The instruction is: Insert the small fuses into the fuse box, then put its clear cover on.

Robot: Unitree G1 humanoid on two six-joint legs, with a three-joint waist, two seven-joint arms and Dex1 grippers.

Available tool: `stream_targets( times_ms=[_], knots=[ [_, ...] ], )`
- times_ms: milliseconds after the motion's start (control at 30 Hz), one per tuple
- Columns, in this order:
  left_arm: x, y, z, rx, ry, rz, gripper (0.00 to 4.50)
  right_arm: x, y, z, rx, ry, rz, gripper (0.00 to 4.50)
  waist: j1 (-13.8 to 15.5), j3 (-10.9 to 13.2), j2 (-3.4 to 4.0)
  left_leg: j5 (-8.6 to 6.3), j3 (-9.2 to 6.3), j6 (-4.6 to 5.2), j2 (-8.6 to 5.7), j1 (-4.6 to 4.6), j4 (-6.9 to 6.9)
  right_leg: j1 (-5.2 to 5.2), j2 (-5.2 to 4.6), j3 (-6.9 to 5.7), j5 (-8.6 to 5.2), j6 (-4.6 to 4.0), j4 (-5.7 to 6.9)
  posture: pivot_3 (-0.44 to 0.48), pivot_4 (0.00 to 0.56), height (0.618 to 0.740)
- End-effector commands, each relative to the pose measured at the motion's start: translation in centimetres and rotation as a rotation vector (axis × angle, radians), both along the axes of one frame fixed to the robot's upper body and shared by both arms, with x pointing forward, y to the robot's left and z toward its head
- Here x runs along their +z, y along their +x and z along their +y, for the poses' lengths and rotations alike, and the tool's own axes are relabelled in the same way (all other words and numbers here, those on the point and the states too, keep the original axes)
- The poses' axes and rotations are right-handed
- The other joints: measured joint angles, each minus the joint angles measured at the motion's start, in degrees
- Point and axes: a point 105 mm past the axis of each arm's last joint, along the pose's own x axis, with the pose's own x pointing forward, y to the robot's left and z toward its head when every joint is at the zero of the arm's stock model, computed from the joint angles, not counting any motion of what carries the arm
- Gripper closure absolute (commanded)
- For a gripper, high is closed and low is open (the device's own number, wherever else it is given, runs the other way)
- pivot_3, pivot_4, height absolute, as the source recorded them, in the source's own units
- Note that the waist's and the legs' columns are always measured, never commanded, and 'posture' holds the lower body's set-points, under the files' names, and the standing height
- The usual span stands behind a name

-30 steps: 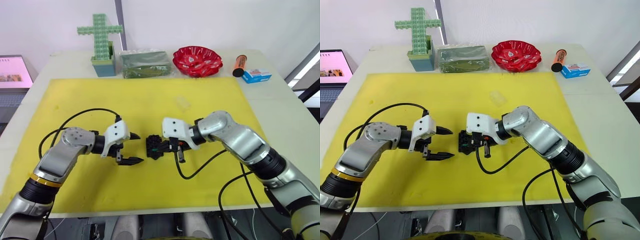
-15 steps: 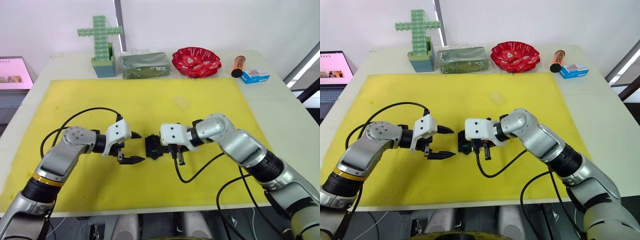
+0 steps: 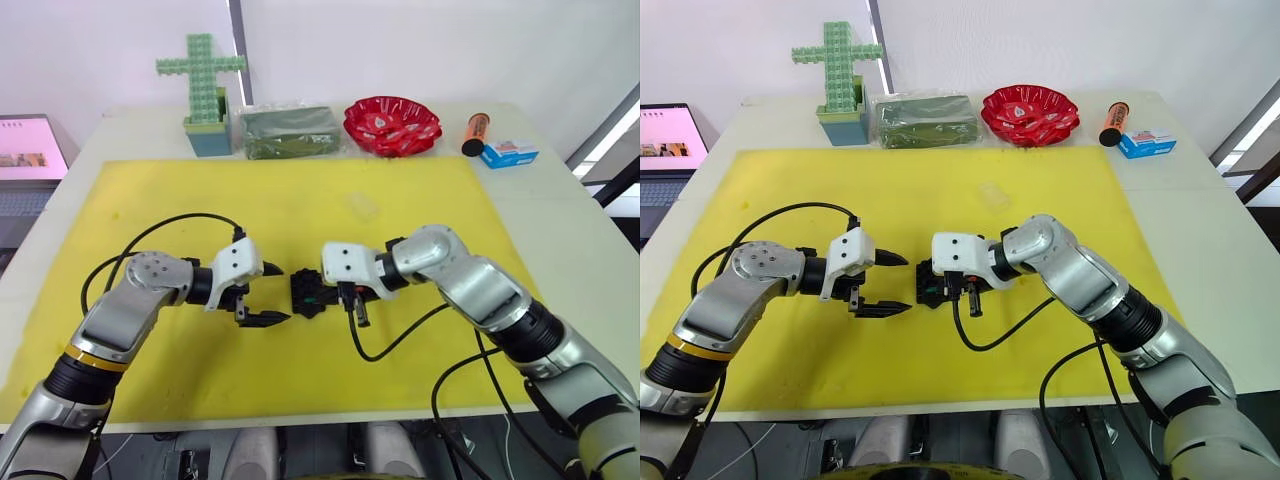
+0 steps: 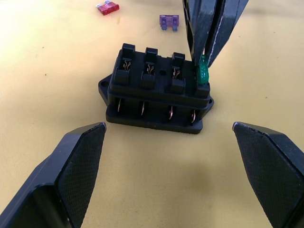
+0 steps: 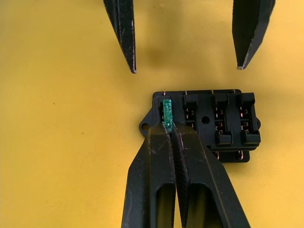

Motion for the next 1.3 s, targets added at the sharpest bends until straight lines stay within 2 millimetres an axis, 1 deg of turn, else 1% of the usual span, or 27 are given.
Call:
stream_targets(
  times_ms=[33,167,267,367,567,767,933,1033,1133,1167,1300],
  knots=[
    [0.8,0.0,-0.4,-0.027,0.001,-0.040,0.01,0.8,0.5,-0.2,-0.043,0.030,0.001,4.50,-0.01,0.00,0.00,0.00,0.00,0.00,0.00,0.00,-0.01,-0.01,0.00,0.00,0.00,0.00,0.00,0.000,0.150,0.740],
    [0.8,0.1,-0.5,-0.025,0.002,-0.042,0.01,1.4,0.0,0.0,-0.030,0.046,0.029,4.50,0.03,0.01,0.01,0.00,0.00,0.00,0.00,-0.01,-0.02,-0.02,0.00,0.00,0.00,0.00,-0.01,0.000,0.150,0.740],
    [0.7,0.1,-0.4,-0.025,0.005,-0.043,0.01,1.5,0.0,-0.1,-0.025,0.042,0.023,4.50,0.03,0.02,0.01,0.00,0.00,0.00,0.00,-0.04,-0.02,-0.04,0.00,0.00,0.00,0.00,-0.01,0.000,0.150,0.740],
    [0.6,0.1,-0.4,-0.026,0.007,-0.044,0.00,1.5,0.0,-0.1,-0.024,0.040,0.023,3.80,0.03,0.02,0.01,0.00,0.00,0.00,0.00,-0.05,-0.03,-0.05,0.00,0.00,-0.01,0.01,-0.02,0.000,0.150,0.740],
    [0.5,0.1,-0.4,-0.022,0.003,-0.043,0.00,1.8,0.0,0.1,-0.038,0.062,0.049,3.80,0.00,0.02,0.01,0.00,0.00,0.00,0.00,-0.19,-0.03,-0.19,0.00,0.00,-0.01,0.01,-0.01,0.000,0.150,0.740],
    [0.4,0.1,-0.3,-0.016,0.003,-0.041,0.00,3.3,-0.6,0.0,0.005,0.085,0.041,3.80,0.00,0.03,0.01,0.00,-0.01,0.00,0.00,-0.41,0.00,-0.40,0.00,0.00,0.00,0.02,0.00,0.000,0.150,0.740],
    [0.3,0.1,-0.3,-0.010,0.003,-0.045,0.00,4.5,-0.1,0.1,-0.008,0.131,0.024,3.80,0.03,0.03,0.01,0.00,-0.02,0.00,0.00,-0.45,0.00,-0.44,0.00,-0.01,0.00,0.02,0.00,0.000,0.150,0.740],
    [0.2,0.0,-0.2,-0.010,0.003,-0.044,0.00,4.7,0.0,0.5,-0.009,0.152,0.022,3.80,0.01,0.03,0.01,0.00,-0.01,0.00,0.00,-0.46,0.00,-0.44,0.00,-0.01,0.00,0.02,0.00,0.000,0.150,0.740],
    [0.2,0.0,-0.2,-0.010,0.004,-0.044,0.00,4.5,-0.7,1.1,0.027,0.172,0.047,4.37,-0.04,0.02,0.01,0.00,-0.01,0.00,0.00,-0.46,0.00,-0.44,0.00,-0.01,0.00,0.02,0.00,0.000,0.150,0.740],
    [0.2,0.1,-0.2,-0.009,0.005,-0.045,0.00,4.3,-0.9,1.3,0.035,0.175,0.053,4.44,-0.04,0.03,0.01,0.00,-0.01,0.00,0.00,-0.46,0.00,-0.45,0.00,-0.01,0.00,0.02,0.00,0.000,0.150,0.740],
    [0.3,0.1,-0.1,-0.008,0.007,-0.050,0.00,3.4,-1.1,1.5,0.042,0.169,0.060,4.44,0.10,0.02,0.01,0.00,-0.01,0.00,0.00,-0.46,0.01,-0.44,0.00,-0.01,0.00,0.02,0.00,0.000,0.150,0.740]
  ],
)
